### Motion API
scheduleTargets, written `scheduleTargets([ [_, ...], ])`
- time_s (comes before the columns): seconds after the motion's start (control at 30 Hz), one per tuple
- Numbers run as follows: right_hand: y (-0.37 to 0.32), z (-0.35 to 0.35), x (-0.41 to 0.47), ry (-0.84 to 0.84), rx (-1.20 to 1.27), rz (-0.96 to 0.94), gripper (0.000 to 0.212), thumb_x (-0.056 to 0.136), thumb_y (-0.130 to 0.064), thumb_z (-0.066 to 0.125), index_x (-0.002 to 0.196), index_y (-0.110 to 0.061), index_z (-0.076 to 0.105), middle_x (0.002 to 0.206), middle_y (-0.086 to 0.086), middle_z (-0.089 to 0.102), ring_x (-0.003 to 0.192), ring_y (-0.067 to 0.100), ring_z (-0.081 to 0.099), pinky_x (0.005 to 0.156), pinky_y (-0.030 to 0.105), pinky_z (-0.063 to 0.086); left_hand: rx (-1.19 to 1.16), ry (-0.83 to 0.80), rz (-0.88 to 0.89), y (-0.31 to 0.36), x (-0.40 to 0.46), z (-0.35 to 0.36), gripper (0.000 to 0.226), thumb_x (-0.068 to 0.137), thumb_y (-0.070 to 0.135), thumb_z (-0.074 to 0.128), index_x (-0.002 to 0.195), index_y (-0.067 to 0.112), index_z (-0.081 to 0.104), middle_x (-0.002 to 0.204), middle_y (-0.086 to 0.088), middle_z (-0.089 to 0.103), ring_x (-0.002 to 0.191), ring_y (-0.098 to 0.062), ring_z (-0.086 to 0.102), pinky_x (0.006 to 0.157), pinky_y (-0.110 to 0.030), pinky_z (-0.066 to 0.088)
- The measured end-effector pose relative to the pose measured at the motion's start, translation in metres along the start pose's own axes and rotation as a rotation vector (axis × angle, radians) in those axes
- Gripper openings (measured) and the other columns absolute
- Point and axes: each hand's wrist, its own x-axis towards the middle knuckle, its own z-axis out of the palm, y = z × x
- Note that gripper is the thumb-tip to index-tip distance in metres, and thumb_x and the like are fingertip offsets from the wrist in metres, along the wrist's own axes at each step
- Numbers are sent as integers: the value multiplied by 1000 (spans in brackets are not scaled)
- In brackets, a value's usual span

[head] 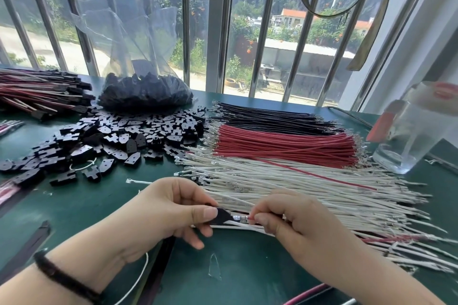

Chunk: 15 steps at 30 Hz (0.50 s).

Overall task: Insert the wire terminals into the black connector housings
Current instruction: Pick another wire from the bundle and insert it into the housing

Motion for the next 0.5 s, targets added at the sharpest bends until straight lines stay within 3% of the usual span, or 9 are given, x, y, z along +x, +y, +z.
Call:
scheduleTargets([
  [0.2,-1,1,1,3,-11,7,13,90,-21,59,85,-28,69,82,-29,58,83,-6,54,72,6,38,20,-35,-7,1,-1,1,6,60,7,73,65,11,74,57,-8,63,51,-19,63,45,-28,53],
  [0.33,-1,4,1,3,-116,-32,14,92,-28,54,89,-30,68,78,-25,53,89,-4,50,72,6,37,17,-29,-25,0,-1,2,17,54,5,86,63,9,73,58,-9,62,49,-19,62,45,-28,53],
  [0.5,-4,6,2,-20,-147,-77,18,90,-34,48,88,-32,65,77,-26,48,82,-4,49,70,8,38,-20,-17,-34,1,1,3,15,50,15,76,63,9,73,60,-10,64,51,-19,63,45,-27,53],
])
